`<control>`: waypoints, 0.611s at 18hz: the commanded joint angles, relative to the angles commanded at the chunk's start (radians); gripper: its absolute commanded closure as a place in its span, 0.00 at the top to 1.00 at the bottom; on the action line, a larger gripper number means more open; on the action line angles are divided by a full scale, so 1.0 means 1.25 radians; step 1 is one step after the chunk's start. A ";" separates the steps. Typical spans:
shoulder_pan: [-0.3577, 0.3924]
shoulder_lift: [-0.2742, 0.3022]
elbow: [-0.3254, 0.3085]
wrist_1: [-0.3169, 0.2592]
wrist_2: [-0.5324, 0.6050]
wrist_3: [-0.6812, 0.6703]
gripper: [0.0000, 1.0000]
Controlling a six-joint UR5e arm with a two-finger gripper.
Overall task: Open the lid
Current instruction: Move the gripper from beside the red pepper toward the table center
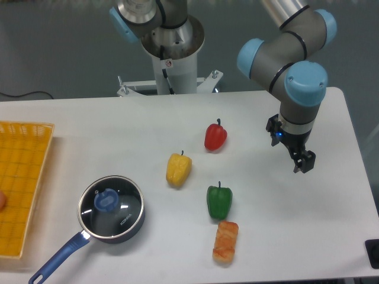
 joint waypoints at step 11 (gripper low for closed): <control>0.006 0.010 -0.001 0.002 0.000 0.001 1.00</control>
